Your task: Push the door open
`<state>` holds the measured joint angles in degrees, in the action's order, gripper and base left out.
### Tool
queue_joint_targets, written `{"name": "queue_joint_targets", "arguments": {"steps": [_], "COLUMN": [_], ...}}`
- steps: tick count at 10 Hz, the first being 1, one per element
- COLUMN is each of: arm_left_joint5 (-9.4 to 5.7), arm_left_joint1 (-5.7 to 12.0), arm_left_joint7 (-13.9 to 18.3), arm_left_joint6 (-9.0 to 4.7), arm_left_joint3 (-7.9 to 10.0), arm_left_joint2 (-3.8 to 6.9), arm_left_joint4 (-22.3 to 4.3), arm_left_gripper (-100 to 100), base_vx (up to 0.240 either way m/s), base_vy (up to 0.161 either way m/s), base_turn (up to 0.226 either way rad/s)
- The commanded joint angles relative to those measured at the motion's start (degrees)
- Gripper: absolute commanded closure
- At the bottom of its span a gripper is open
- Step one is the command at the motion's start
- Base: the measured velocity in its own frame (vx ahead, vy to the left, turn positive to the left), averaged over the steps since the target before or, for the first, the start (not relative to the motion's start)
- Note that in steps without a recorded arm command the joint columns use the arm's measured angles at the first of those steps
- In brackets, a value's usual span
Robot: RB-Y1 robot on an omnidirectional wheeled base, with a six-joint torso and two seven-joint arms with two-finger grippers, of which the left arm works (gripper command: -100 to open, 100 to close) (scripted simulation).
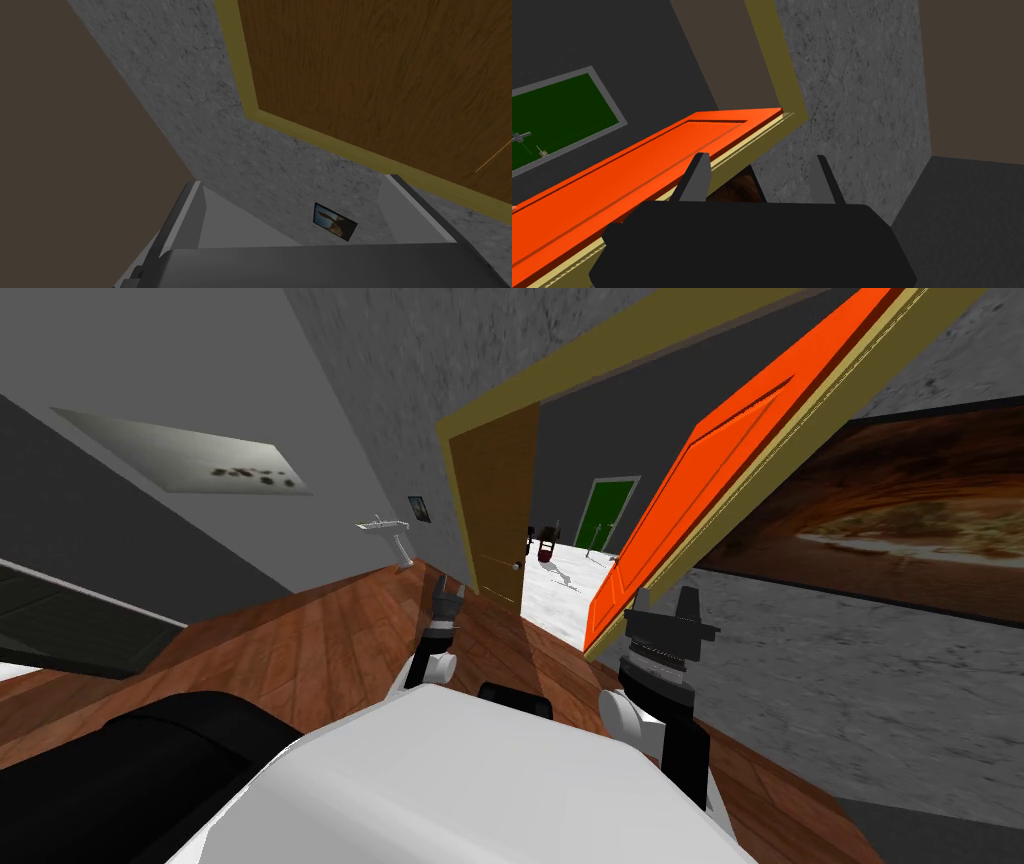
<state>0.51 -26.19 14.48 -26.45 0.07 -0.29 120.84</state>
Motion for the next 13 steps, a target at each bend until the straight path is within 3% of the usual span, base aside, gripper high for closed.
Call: {"name": "queue_joint_targets", "arguments": {"steps": [1,13], "arm_left_joint5": [-0.81,-7.51], "arm_left_joint1": [0.41,7.29], "arm_left_joint7": [1.6,13.3], "arm_left_joint6": [-0.76,-5.34], "arm_left_joint3": [-0.53,-3.07], "arm_left_joint2": [0.50,3.31], "arm_left_joint4": [-1.9,-19.1], "arm_left_gripper": [-100,-100], "base_vx": [0.120,0.090], "base_vy": [0.059,0.057], "base_turn": [-0.107,-0.097]}}
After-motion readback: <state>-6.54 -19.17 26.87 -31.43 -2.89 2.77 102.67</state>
